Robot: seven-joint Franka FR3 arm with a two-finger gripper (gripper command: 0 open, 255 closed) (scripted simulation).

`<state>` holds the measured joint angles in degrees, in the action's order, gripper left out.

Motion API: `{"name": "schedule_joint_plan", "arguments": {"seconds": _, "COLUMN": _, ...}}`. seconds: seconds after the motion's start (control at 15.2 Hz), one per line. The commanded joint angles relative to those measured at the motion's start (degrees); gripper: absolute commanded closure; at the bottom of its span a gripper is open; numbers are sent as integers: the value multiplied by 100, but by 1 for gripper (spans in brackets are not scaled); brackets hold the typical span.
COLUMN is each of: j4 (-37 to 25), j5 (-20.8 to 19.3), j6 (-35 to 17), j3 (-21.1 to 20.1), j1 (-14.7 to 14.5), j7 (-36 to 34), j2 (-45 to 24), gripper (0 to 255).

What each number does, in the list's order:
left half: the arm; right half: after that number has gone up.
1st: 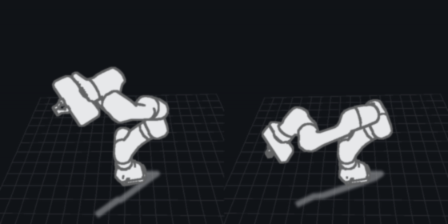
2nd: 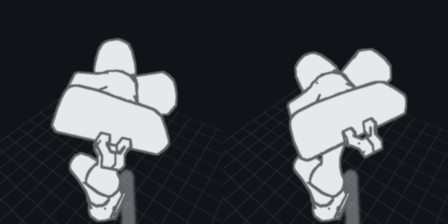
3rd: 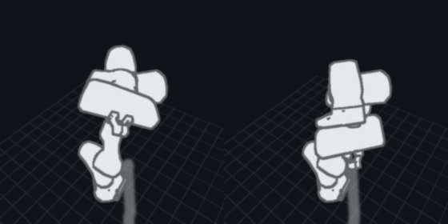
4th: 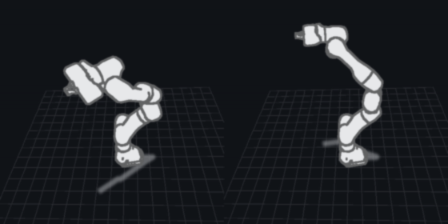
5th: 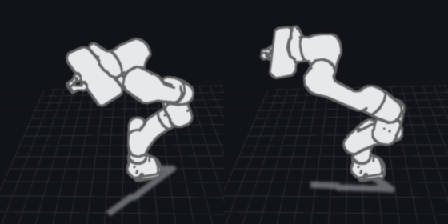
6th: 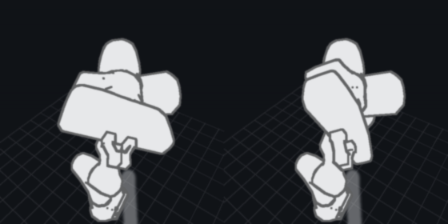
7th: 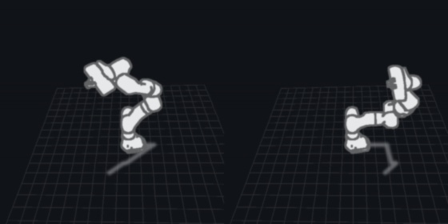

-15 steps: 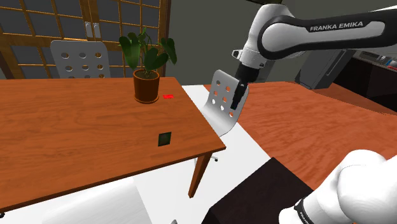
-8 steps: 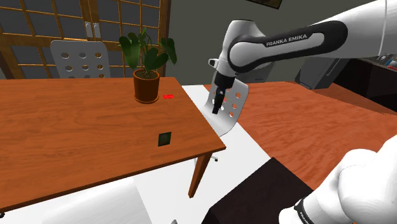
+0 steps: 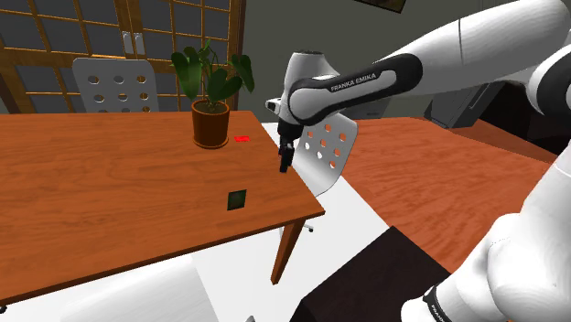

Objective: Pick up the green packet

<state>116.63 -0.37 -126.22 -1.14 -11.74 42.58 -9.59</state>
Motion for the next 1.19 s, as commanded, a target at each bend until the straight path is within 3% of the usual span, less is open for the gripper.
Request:
{"name": "schedule_joint_plan", "arguments": {"seconds": 0.0, "j4": -312, "j5": -83, "j6": -173, "j3": -59, "j1": -52, "j7": 198, "j2": -459, "gripper": 0}}
{"name": "schedule_joint_plan", "arguments": {"seconds": 0.86, "j4": -2545, "j5": -811, "j6": -622, "j3": -381, "j1": -551, "j7": 1244, "j2": -2992, "gripper": 0}}
{"name": "schedule_joint_plan", "arguments": {"seconds": 1.12, "j4": -2552, "j5": -831, "j6": -768, "j3": -365, "j1": -562, "j7": 1228, "j2": -3146, "gripper": 0}}
